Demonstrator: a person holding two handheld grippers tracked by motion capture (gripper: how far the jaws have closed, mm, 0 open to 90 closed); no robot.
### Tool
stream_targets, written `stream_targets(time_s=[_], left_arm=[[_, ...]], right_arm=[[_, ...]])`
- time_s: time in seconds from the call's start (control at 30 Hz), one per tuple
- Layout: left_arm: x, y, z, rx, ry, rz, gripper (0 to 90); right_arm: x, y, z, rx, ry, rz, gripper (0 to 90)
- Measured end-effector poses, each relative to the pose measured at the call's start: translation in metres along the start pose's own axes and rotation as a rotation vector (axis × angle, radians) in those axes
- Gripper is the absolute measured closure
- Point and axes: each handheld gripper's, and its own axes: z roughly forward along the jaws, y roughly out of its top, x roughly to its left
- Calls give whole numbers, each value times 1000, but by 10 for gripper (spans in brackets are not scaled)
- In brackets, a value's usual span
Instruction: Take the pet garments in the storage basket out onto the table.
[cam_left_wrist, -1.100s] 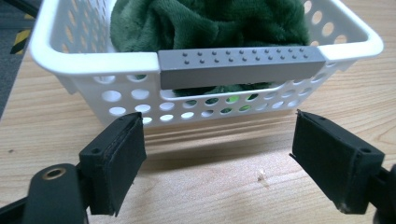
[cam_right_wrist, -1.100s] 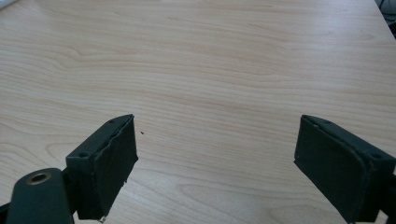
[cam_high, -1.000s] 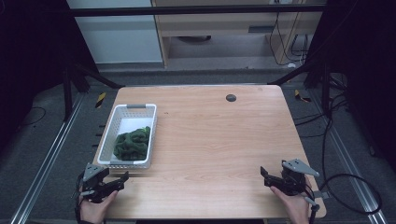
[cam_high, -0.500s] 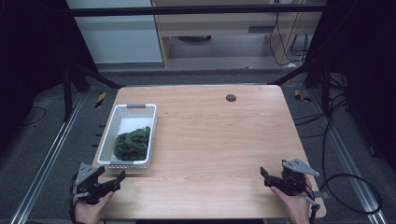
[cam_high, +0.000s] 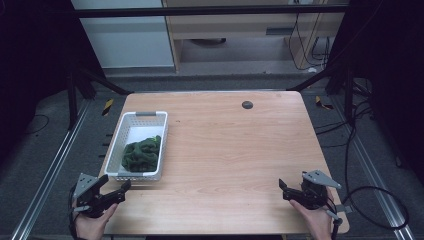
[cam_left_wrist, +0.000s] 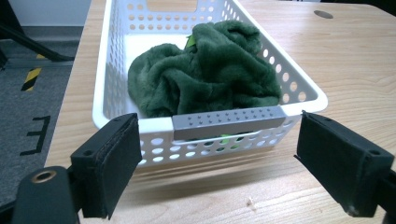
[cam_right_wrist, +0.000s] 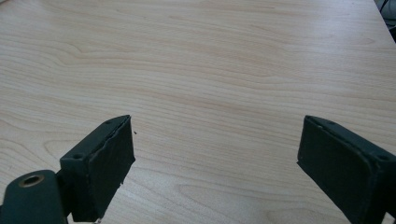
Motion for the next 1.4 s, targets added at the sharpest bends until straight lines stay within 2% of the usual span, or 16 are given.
stream_targets(time_s=[0.23, 0.43, 0.63, 0.8, 1.0, 1.4], left_arm=[[-2, 8, -3, -10, -37, 21, 133], [-3, 16, -1, -6, -31, 49, 135], [-4, 25, -2, -6, -46, 78, 135], [-3, 29, -3, -7, -54, 89, 135], [-4, 42, 1, 5, -75, 123, 133], [-1, 56, 10, 22, -82, 145, 133]], right_arm=[[1, 0, 0, 5, -5, -6, 106], [0, 0, 1, 12, -8, -11, 98], [0, 1, 1, 12, -8, -2, 94], [0, 0, 4, 24, -10, -16, 91], [-1, 0, 4, 25, -13, -17, 89], [-1, 1, 4, 23, -10, -13, 87]])
